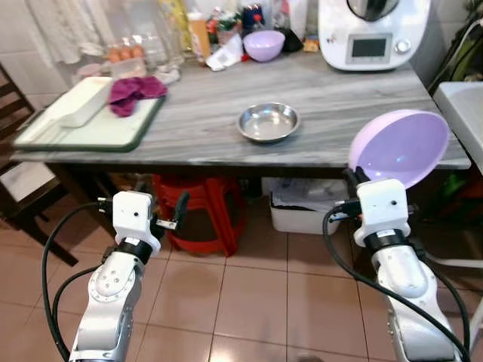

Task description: Setting the table

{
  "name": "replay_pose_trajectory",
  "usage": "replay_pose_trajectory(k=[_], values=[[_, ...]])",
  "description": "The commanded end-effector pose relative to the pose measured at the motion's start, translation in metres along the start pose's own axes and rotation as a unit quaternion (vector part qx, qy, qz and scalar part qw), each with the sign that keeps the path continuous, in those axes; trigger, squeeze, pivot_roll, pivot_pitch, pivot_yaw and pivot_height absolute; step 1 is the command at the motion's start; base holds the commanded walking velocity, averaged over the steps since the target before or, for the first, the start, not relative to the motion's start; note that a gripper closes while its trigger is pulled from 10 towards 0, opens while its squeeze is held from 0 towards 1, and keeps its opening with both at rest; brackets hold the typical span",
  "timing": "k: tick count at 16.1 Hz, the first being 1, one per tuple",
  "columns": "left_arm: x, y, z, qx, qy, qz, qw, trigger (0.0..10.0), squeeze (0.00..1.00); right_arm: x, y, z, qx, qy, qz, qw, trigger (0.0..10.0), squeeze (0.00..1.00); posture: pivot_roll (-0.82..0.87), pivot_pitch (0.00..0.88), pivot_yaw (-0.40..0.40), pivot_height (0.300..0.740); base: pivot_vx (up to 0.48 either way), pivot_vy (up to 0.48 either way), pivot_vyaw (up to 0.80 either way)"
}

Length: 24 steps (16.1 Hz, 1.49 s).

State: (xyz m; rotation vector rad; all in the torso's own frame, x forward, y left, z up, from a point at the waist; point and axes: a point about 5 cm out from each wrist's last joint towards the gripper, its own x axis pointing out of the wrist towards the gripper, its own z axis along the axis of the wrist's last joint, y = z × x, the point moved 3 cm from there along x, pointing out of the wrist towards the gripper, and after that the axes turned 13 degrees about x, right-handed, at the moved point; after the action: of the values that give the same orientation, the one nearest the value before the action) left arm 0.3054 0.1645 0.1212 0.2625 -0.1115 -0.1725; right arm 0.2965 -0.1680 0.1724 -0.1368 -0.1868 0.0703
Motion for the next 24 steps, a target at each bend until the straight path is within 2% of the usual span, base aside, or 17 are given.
replay_pose_trajectory(k=[1, 8, 16, 24], values=[[-0.002, 0.0, -0.001, -0.004, 0.006, 0.004, 1.0, 10.0, 0.0, 0.0, -0.001, 0.009, -0.006, -0.014, 0.003, 1.0, 10.0, 0.0, -0.18, 0.093, 0.107, 0.74, 0.326, 0.0, 0.51], [-0.002, 0.001, 0.002, -0.002, 0.005, 0.001, 1.0, 10.0, 0.0, -0.001, 0.006, 0.012, -0.009, -0.013, 0.019, 1.0, 10.0, 0.0, -0.18, 0.099, 0.099, 0.74, 0.325, 0.0, 0.41], [0.001, -0.004, 0.006, -0.005, 0.001, -0.008, 1.0, 10.0, 0.0, 0.006, 0.015, 0.023, -0.013, -0.031, 0.037, 0.999, 10.0, 0.0, -0.18, 0.101, 0.1, 0.74, 0.318, 0.0, 0.0], [0.001, -0.008, 0.004, -0.005, 0.006, -0.017, 1.0, 10.0, 0.0, 0.008, 0.018, 0.023, -0.015, -0.032, 0.045, 0.998, 10.0, 0.0, -0.17, 0.096, 0.095, 0.74, 0.309, 0.0, 0.0]])
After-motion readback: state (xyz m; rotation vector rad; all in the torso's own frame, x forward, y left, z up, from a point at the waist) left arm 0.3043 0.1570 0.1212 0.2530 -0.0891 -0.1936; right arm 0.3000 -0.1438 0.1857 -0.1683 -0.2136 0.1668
